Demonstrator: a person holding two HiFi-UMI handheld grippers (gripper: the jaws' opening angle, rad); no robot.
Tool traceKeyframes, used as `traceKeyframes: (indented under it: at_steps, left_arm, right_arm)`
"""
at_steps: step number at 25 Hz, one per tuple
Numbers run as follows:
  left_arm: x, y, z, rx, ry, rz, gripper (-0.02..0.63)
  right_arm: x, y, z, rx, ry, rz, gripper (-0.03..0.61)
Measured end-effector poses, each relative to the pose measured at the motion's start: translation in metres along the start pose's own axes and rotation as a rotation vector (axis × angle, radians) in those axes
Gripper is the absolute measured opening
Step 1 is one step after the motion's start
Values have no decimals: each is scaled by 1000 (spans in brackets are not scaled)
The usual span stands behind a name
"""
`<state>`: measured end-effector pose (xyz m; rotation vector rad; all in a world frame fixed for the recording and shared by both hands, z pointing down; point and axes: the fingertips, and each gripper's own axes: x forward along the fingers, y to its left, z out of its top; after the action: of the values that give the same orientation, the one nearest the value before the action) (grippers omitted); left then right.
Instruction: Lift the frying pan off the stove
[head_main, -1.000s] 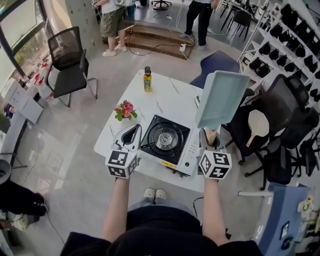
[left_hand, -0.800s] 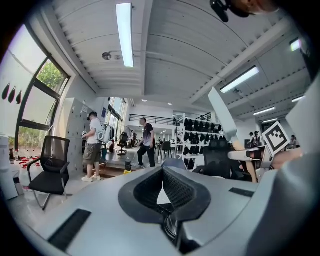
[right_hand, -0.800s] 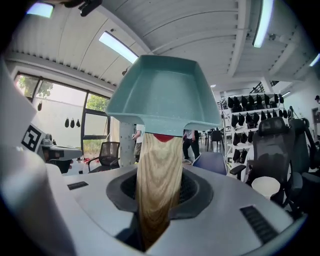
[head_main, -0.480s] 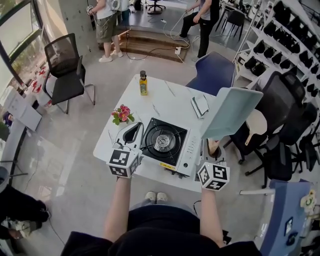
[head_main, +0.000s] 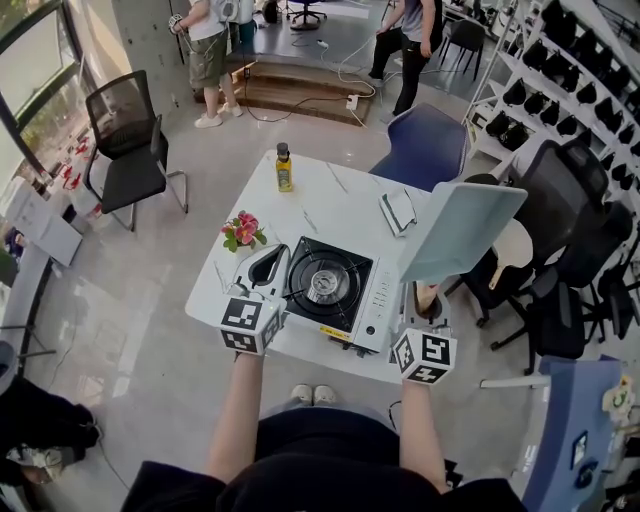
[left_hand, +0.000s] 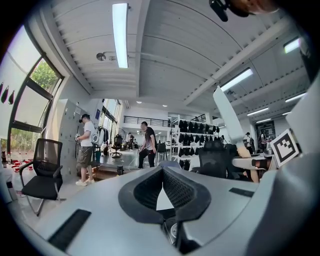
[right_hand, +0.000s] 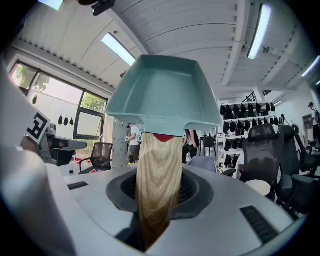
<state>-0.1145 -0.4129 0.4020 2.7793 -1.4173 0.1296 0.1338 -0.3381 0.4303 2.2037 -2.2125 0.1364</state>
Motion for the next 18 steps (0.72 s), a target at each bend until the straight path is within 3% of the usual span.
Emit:
traceKeyframes:
  at_steps: [18]
  left_arm:
    - [-1,-2,-3,-4,7,0,20]
  right_arm:
    - [1,-2,-4,11,12,0,100]
